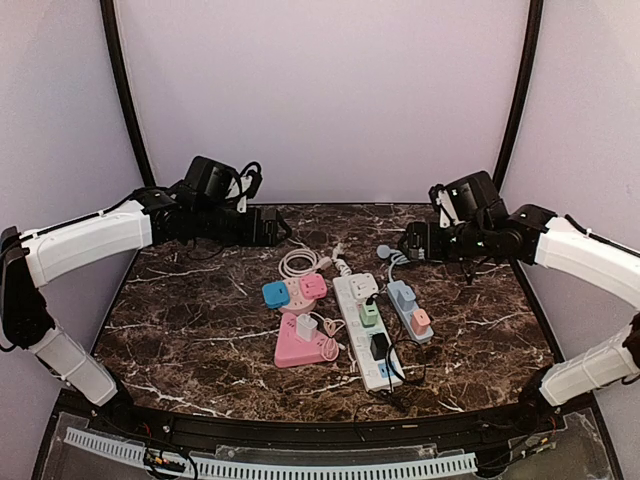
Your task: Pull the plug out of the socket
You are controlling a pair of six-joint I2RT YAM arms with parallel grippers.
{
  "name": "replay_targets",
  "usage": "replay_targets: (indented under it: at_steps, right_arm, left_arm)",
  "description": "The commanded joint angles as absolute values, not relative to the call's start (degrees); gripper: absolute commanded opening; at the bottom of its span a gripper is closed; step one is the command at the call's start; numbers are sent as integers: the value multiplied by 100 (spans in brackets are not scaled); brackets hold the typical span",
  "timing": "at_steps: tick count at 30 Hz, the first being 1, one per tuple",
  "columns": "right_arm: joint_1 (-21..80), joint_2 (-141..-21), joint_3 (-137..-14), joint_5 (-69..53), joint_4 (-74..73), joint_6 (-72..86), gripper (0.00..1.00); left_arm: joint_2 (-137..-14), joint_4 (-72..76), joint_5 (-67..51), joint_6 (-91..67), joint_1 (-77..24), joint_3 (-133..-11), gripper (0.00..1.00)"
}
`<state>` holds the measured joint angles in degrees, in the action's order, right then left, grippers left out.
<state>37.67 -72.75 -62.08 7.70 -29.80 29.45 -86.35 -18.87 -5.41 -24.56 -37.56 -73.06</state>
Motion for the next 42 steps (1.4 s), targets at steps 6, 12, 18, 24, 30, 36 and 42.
replay_targets:
  at_steps: [6,12,18,24,30,36,42]
  right_arm:
    - [3797,-7967,-6487,659,-3303,2773,99]
    - [3797,-8153,-6381,549,-3145,2681,99]
    - [3852,-8489,-6213,235,-2965,2659,91]
    - [3967,-8829,-6196,457,-3118,2700,79]
    - [3972,-8904,-5880,566,-2980,2738,74]
    - [3962,-9075,-5864,857,-2863,2672,69]
    - [3964,-9320,-5929,911,-2694,2528,60]
  left_arm:
    - [-8794,-1648,-887,-2607,-3750,-7449,99]
    - [-9011,-1373,-1319,-2942,-3753,-7424,99]
    - [-9609,-916,-2151,-3554,-3761,-7547,95]
    - [-10424,-457,-2656,-4042,-4011,-7998,81]
    - [-11247,-270,-3020,-4367,-4290,-8601,64]
    - [-11717,-255,-3140,-4508,-4502,-9138,49]
    - [-12194,-356,-3201,-4590,-4656,-9747,39]
